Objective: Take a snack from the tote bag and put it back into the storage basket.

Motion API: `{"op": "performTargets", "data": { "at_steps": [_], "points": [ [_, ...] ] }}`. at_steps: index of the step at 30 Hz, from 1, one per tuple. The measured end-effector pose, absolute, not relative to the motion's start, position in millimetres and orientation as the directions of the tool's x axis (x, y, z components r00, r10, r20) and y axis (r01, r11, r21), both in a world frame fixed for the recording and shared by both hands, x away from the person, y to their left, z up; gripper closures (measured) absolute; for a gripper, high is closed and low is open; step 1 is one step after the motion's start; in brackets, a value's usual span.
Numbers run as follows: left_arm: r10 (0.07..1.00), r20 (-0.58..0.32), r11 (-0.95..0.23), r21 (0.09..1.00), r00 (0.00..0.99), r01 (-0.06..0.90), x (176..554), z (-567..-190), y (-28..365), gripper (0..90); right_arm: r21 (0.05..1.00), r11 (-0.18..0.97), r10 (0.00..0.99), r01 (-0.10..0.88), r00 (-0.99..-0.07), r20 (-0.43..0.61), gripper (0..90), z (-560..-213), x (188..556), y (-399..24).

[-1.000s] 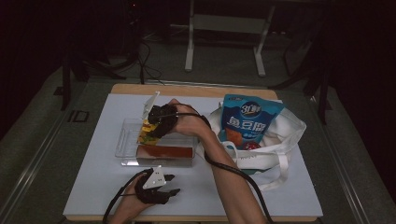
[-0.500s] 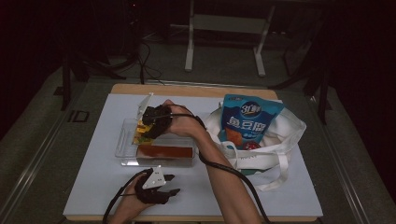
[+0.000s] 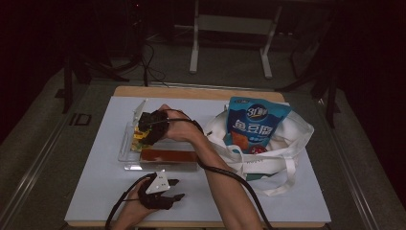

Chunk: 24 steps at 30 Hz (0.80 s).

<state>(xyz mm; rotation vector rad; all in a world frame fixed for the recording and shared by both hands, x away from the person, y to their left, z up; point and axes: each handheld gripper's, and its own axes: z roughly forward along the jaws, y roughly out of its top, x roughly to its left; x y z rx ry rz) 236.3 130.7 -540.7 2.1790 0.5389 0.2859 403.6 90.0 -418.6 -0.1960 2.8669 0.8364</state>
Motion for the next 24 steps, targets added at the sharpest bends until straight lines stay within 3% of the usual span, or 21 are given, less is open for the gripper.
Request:
{"op": "performTargets", "data": {
  "at_steps": [24],
  "points": [
    [0.472,0.014,-0.546,0.790,0.881,0.280,236.6,-540.8,130.7,46.2,0.491,0.854,-0.091,-0.173,-0.978,-0.186,50.8,-428.8,397.0,113.8]
  ]
}}
